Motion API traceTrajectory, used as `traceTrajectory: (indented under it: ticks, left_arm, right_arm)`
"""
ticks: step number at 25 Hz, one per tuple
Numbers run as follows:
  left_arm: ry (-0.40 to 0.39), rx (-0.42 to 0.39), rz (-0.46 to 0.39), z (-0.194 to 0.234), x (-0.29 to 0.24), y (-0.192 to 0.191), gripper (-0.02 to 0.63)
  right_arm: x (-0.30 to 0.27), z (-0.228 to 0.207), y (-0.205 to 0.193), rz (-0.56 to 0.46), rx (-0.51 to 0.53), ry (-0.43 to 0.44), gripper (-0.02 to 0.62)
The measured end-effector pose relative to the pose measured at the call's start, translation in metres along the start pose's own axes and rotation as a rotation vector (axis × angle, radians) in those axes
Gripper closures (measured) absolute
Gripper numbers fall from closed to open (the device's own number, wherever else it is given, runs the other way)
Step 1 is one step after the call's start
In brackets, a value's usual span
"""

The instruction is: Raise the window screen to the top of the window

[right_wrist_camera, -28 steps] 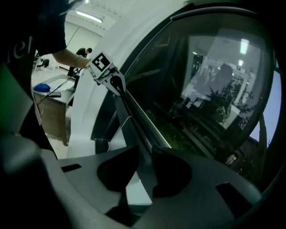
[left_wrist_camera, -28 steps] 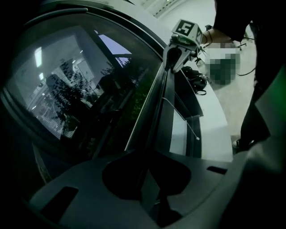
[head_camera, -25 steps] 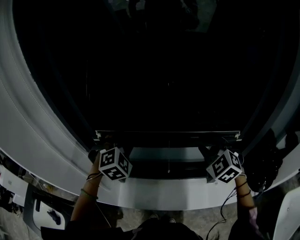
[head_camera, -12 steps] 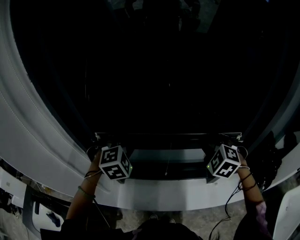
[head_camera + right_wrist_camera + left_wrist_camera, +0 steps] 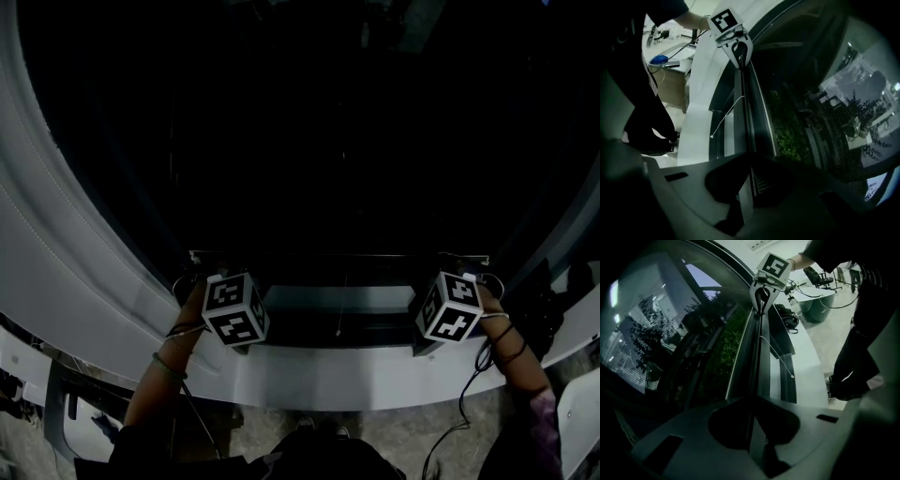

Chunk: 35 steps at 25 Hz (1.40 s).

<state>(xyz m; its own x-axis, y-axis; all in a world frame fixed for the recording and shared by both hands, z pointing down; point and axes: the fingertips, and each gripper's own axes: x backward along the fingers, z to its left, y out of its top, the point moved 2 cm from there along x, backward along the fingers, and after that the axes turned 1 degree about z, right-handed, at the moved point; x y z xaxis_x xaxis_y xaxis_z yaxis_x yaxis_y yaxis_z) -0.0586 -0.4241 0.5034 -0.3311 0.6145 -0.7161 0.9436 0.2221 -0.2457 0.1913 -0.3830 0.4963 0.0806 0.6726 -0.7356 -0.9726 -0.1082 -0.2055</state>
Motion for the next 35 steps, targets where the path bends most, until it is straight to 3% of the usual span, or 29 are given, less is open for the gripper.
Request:
traceTrajectory:
  ticks: [4,9,12,16,21,26,31,35]
  left_arm:
    - [0.002,0.019,0.019,0.005,0.001,0.000,0.581]
    - [0.017,0.067,-0.016,0.001,0.004,0.001,0.579]
    - [0.030,0.094,-0.063,0.011,0.016,0.005,0.575]
    - [0.140,0.082,-0.100,0.046,0.044,0.012,0.572]
    - [0.195,0.067,-0.118,0.081,0.079,0.026,0.572]
    - [0.300,0.076,-0.196,0.118,0.116,0.036,0.568]
    - [0.365,0.084,-0.250,0.161,0.161,0.050,0.566]
    - [0.419,0.063,-0.254,0.188,0.194,0.060,0.565]
  right_arm:
    - [0.001,-0.005,0.001,0.033,-0.032,0.087,0.568]
    - [0.005,-0.003,0.001,0.010,-0.048,0.089,0.569]
    - [0.018,-0.011,0.003,-0.048,-0.082,0.029,0.568]
    - [0.046,-0.044,0.011,-0.102,-0.101,-0.084,0.568]
    - [0.085,-0.080,0.023,-0.157,-0.088,-0.153,0.568]
    - [0.124,-0.113,0.035,-0.206,-0.059,-0.283,0.567]
    - [0.168,-0.154,0.044,-0.275,-0.063,-0.359,0.563]
    - [0.203,-0.179,0.053,-0.290,-0.049,-0.429,0.561]
